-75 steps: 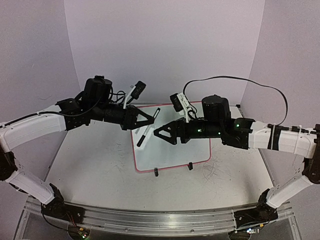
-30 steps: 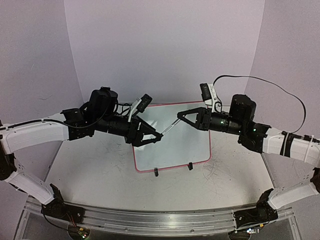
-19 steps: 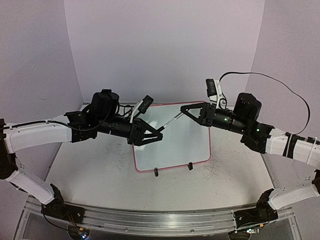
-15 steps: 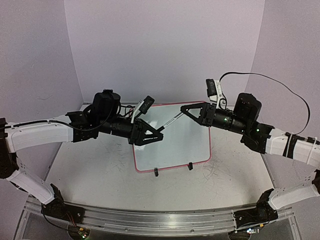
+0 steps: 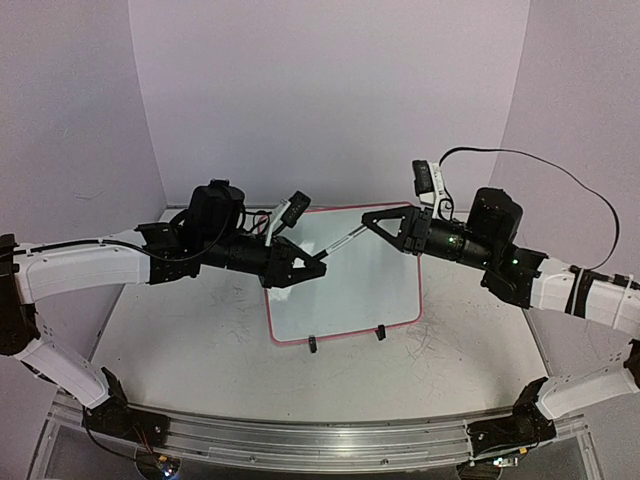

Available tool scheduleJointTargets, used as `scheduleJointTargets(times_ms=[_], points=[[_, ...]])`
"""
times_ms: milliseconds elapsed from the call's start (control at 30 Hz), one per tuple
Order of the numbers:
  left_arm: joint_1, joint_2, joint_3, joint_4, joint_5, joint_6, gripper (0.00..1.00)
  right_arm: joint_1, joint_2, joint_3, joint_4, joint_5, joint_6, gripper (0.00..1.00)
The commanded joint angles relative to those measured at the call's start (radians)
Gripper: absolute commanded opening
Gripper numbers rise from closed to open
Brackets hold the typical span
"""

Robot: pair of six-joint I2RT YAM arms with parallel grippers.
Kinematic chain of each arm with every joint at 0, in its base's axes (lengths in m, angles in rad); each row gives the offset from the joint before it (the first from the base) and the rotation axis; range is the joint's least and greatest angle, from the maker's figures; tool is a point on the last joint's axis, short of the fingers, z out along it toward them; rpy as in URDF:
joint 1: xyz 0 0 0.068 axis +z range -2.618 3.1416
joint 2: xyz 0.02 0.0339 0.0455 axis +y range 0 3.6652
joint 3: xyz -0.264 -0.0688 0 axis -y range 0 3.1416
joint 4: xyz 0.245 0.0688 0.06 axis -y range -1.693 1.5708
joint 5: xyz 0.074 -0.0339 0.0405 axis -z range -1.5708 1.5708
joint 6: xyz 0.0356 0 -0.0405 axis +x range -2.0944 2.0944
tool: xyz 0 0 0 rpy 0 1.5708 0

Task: Write a sentence on the whiteboard
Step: Pass from the right arm to the left

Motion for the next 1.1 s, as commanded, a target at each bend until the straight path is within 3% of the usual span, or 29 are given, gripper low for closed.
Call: scheduleJointTargets(times_ms=[0,100,200,233,267,300,400,500,733,900,1067], points=[[0.0,-0.011,0.067,0.033,-0.018,0.025,0.23,0.0,0.008,-0.009,0.046,-0.034,0.019,0.0],[0.0,-0.013,0.068,0.023,-0.019,0.037,0.21,0.0,0.011,-0.009,0.046,-0.041,0.02,0.0],[-0.001,-0.021,0.063,0.012,-0.03,0.052,0.05,0.0,0.014,-0.003,0.045,-0.057,0.015,0.0],[-0.001,-0.025,0.063,0.005,-0.038,0.061,0.02,0.0,0.016,0.008,0.025,-0.065,0.001,0.05],[-0.001,-0.028,0.062,-0.002,-0.047,0.073,0.0,0.0,0.017,0.023,-0.01,-0.07,-0.02,0.13],[-0.001,-0.03,0.064,-0.018,-0.052,0.088,0.0,0.001,0.017,0.039,-0.052,-0.068,-0.051,0.33],[0.0,-0.035,0.075,-0.068,-0.063,0.15,0.0,0.001,0.019,0.107,-0.222,-0.064,-0.159,0.75],[0.0,-0.03,0.088,-0.122,-0.045,0.213,0.0,0.0,0.018,0.165,-0.368,-0.04,-0.265,0.89],[0.0,-0.024,0.087,-0.151,0.034,0.308,0.0,0.001,0.022,0.199,-0.467,-0.115,-0.366,0.98],[0.0,-0.01,0.096,-0.158,0.052,0.319,0.0,0.0,0.076,0.243,-0.51,-0.19,-0.384,0.91],[0.0,0.006,0.109,-0.165,0.069,0.318,0.0,0.0,0.126,0.264,-0.51,-0.269,-0.372,0.78]])
